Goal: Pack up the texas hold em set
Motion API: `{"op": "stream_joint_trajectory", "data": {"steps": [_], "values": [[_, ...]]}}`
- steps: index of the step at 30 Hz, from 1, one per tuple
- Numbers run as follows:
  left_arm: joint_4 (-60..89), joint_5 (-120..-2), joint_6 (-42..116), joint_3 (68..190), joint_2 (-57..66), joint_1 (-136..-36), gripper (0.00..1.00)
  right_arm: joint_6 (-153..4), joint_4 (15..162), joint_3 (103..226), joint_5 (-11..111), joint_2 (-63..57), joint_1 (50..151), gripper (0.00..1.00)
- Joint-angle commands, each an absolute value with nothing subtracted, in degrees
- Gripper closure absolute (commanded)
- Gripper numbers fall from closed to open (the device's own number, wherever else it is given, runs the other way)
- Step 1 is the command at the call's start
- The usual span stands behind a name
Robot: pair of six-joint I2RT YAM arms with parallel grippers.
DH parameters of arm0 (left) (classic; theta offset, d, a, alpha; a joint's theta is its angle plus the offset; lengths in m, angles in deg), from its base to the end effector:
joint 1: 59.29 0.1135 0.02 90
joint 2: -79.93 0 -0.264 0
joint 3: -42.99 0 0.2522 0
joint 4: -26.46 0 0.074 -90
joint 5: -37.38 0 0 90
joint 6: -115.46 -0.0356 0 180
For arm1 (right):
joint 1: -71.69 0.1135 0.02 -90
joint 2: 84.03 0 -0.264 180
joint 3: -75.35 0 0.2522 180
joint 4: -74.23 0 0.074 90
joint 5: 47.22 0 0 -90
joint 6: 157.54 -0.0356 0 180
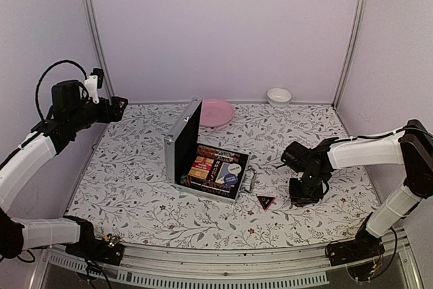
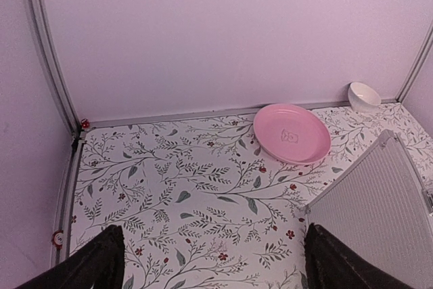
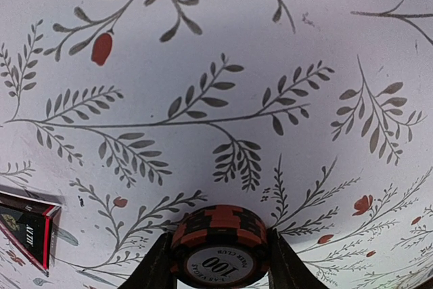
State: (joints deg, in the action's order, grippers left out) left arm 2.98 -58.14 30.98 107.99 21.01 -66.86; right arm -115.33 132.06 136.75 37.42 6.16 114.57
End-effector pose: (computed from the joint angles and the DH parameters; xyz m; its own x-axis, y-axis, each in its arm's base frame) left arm 0.2364 -0.0349 0.3336 -0.3164 -0.0545 -0.9470 0.1926 0.9739 -0.1204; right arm 0.1843 0.1666 0.1468 -0.9903 0.0868 -0.1087 0.0894 0.9958 -0.0190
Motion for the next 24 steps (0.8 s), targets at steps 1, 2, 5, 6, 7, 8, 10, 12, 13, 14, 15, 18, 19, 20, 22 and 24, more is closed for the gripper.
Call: {"op": "stream_joint_trajectory", "data": {"steps": [1, 2, 5, 6, 7, 8, 10, 12, 13, 14, 15, 18, 19, 20, 22, 24], "values": [[3.9, -58.6, 30.6, 107.7, 21.3, -66.5, 0.08, -115.3, 133.0, 135.2, 36.8, 6.4, 115.0, 0.65], [4.1, -58.9, 31.2, 107.8, 21.4, -66.5, 0.08, -115.1, 133.2, 135.7, 36.6, 6.0, 115.1, 0.65], [5.0, -60.4, 33.6, 107.7, 21.8, -68.2, 0.08, -114.2, 134.4, 137.9, 36.1, 4.8, 115.0, 0.65], [5.3, -60.5, 34.5, 107.5, 21.9, -69.5, 0.09, -113.8, 134.7, 138.6, 36.1, 4.5, 114.9, 0.65], [5.5, -60.6, 35.6, 107.4, 21.8, -70.8, 0.08, -113.4, 135.1, 139.3, 36.1, 4.1, 115.0, 0.65], [5.5, -60.6, 36.7, 107.3, 21.7, -72.4, 0.09, -113.0, 135.5, 139.9, 36.0, 3.8, 115.0, 0.65], [5.7, -60.5, 39.1, 106.8, 21.4, -76.1, 0.10, -112.5, 136.1, 140.9, 36.2, 3.0, 115.0, 0.65], [6.0, -60.7, 41.9, 106.0, 21.3, -79.7, 0.11, -111.8, 136.2, 141.3, 36.5, 2.4, 115.0, 0.65], [6.2, -61.2, 43.3, 105.4, 21.3, -81.5, 0.11, -111.4, 136.2, 141.3, 36.8, 2.2, 115.0, 0.66], [6.7, -61.8, 45.2, 104.7, 21.4, -83.1, 0.11, -111.0, 135.9, 141.3, 37.1, 1.9, 115.1, 0.66], [7.6, -62.4, 47.2, 103.8, 21.4, -84.7, 0.12, -110.0, 135.5, 141.3, 37.5, 1.7, 115.2, 0.66], [10.7, -63.8, 54.7, 100.3, 22.2, -89.7, 0.14, -108.2, 134.1, 141.5, 38.8, 1.2, 116.6, 0.66], [12.3, -64.2, 57.0, 99.2, 22.5, -92.0, 0.15, -107.4, 133.6, 141.9, 39.2, 1.1, 117.4, 0.66], [13.7, -64.5, 59.6, 97.9, 22.8, -93.7, 0.15, -106.8, 133.4, 142.4, 39.6, 1.3, 118.2, 0.66], [16.0, -65.2, 64.9, 95.6, 23.1, -97.0, 0.17, -105.6, 133.1, 144.0, 40.4, 1.6, 120.4, 0.66], [17.4, -65.7, 69.7, 93.4, 22.9, -100.4, 0.18, -104.5, 132.9, 145.5, 41.1, 2.4, 122.7, 0.66]]}}
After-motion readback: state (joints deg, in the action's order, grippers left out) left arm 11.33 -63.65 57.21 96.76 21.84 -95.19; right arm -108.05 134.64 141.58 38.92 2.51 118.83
